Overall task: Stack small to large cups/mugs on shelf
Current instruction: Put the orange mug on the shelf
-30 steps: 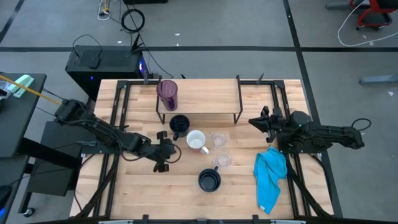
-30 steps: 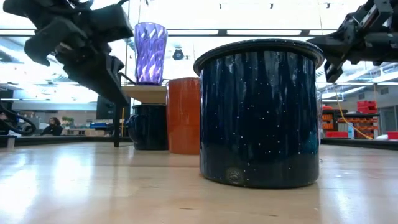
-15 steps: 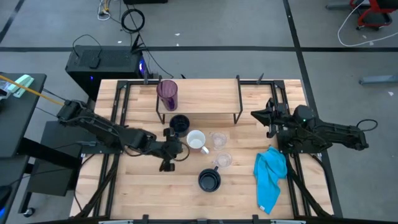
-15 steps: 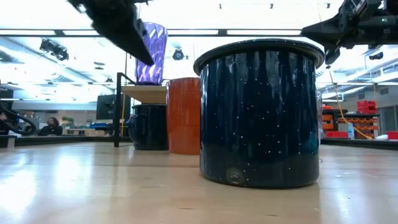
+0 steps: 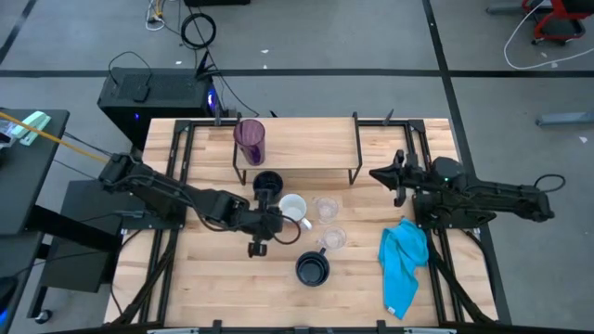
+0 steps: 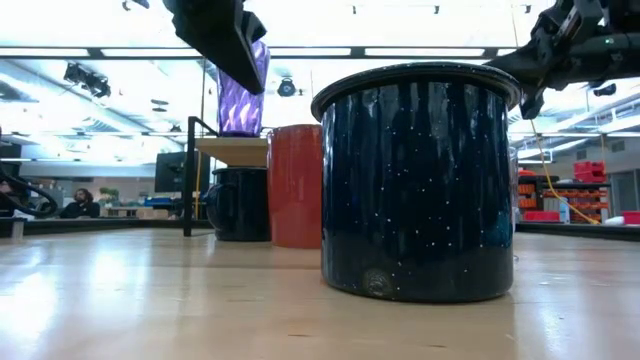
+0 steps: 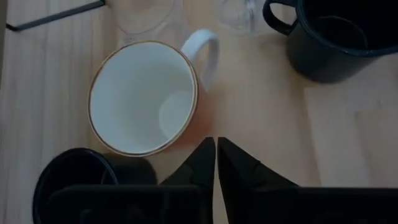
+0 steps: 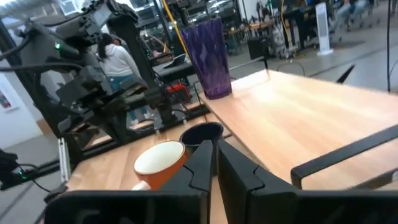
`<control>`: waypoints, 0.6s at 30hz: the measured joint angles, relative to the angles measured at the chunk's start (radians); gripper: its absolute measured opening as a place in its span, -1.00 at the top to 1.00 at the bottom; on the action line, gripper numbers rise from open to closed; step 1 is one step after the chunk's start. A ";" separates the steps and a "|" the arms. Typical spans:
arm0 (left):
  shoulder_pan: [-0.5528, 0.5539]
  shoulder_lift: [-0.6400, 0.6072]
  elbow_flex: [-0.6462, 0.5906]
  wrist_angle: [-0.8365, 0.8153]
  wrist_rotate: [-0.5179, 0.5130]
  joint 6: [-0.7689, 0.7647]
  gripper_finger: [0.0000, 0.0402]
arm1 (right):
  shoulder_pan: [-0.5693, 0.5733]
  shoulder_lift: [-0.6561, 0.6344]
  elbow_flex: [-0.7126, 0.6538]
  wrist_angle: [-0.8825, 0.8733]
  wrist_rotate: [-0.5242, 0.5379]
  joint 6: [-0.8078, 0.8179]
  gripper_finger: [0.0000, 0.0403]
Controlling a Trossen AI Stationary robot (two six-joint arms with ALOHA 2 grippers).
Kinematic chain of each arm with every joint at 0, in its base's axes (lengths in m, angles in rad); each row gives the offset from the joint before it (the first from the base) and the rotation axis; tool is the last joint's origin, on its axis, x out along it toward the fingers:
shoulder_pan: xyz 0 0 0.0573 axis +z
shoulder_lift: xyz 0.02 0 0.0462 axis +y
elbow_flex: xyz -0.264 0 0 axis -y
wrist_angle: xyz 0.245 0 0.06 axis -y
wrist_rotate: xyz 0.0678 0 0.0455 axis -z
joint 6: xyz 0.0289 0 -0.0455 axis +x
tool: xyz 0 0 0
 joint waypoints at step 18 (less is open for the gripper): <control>0.040 -0.342 -0.411 0.248 0.007 -0.061 0.84 | 0.107 0.375 0.036 0.331 -0.044 0.082 0.85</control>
